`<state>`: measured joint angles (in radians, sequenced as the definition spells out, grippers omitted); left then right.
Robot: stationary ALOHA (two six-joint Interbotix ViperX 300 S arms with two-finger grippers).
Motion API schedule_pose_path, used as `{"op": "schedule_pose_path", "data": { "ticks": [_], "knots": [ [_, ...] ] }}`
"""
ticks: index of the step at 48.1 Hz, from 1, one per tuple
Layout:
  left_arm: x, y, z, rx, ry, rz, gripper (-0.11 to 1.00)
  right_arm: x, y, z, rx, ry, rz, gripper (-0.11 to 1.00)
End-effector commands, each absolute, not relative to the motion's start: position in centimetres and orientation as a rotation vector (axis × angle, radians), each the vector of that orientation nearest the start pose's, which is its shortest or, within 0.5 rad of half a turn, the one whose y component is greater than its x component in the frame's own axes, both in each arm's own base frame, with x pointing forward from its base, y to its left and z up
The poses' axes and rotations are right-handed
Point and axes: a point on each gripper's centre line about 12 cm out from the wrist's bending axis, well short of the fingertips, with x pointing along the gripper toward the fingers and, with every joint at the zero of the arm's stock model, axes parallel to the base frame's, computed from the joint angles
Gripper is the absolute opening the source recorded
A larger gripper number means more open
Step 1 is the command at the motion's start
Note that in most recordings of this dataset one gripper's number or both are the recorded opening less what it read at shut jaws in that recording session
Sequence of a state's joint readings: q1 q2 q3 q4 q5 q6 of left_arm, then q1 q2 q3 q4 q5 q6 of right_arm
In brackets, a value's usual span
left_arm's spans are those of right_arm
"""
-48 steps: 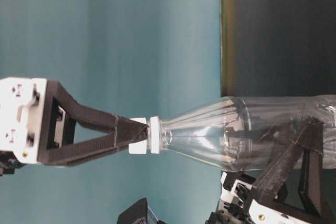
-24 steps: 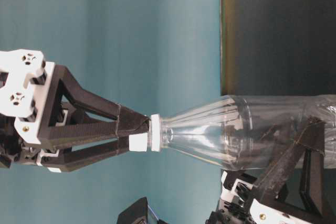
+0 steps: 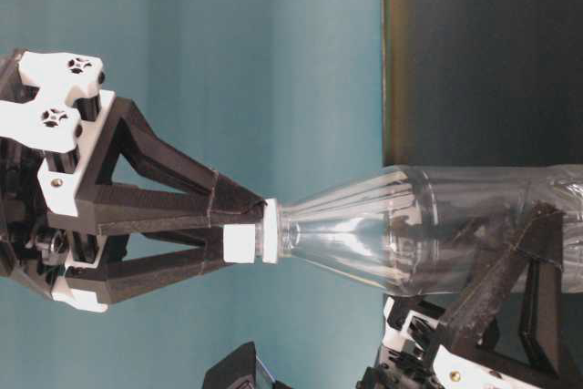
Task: Open the bottle cap by holding the bottle with the left arm and twisting the cap with the right arm.
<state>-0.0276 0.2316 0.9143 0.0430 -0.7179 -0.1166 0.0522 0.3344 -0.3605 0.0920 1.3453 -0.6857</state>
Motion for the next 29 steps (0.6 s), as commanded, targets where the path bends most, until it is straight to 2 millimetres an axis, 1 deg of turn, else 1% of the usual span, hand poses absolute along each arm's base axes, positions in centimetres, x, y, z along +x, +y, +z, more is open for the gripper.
{"op": "schedule_pose_path", "data": {
  "ticks": [1, 29],
  "knots": [
    [35.49, -1.44, 7.76, -0.084, 0.462, -0.039, 0.81, 48.31, 3.17, 28.63, -0.551, 1.217, 0.551, 0.36],
    [35.32, -1.43, 7.60, -0.085, 0.471, -0.038, 0.81, 48.20, 3.17, 29.18, -0.546, 1.197, 0.538, 0.37]
  ]
}}
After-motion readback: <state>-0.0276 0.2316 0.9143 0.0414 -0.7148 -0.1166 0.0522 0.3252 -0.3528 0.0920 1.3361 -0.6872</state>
